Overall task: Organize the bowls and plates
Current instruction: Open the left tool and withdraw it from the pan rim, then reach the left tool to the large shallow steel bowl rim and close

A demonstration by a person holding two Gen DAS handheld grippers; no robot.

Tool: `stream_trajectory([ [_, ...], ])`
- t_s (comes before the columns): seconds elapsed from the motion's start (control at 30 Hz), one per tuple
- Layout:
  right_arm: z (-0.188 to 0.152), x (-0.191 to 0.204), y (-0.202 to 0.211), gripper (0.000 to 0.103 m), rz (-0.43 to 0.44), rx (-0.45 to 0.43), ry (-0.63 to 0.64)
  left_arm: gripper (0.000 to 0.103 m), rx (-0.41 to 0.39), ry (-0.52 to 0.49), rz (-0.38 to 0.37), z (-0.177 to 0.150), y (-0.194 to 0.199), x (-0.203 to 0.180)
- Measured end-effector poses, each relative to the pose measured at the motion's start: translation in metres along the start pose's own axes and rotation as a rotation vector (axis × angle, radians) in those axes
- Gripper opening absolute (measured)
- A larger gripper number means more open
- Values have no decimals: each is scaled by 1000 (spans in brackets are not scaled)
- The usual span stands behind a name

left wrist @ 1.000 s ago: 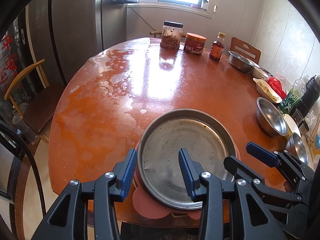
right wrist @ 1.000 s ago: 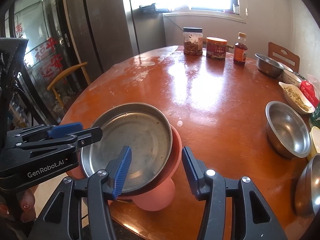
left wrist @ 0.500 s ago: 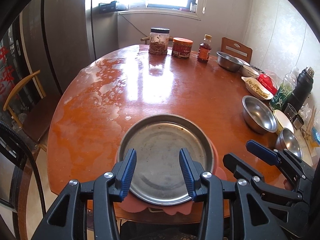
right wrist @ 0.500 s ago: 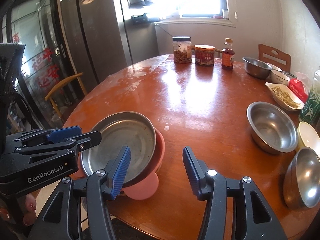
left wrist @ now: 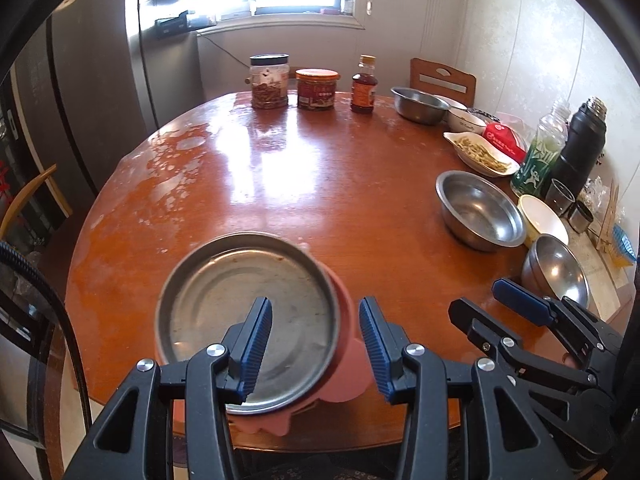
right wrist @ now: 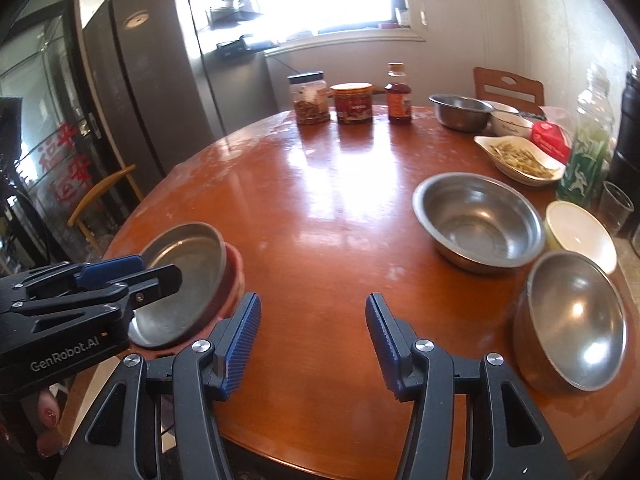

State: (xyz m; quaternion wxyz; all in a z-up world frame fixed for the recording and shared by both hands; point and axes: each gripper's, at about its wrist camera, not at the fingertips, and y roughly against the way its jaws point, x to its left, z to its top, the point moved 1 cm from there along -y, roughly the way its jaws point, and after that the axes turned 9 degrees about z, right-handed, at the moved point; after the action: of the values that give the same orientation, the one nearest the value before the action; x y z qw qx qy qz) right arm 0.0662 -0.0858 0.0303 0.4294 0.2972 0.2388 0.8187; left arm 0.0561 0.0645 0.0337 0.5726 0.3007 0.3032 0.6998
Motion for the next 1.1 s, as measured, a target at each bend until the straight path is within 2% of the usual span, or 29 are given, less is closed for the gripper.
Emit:
stream_trajectory([
  [0.2,-6,-33,11,56,-43,-5,-56,45,35,-30,-48,7,-12,-35],
  [0.43,-8,-64,24,56,-69,-11,-87,45,49,-66,-69,30,-29,-74],
  [0.63,-10,-75,33,57,-42,-9,-79,45,88,-85,-79,49,-53,-99],
  [1.1,14,-102,48,57,25,-40,-94,45,162,-82,-138,81,-94,-137],
])
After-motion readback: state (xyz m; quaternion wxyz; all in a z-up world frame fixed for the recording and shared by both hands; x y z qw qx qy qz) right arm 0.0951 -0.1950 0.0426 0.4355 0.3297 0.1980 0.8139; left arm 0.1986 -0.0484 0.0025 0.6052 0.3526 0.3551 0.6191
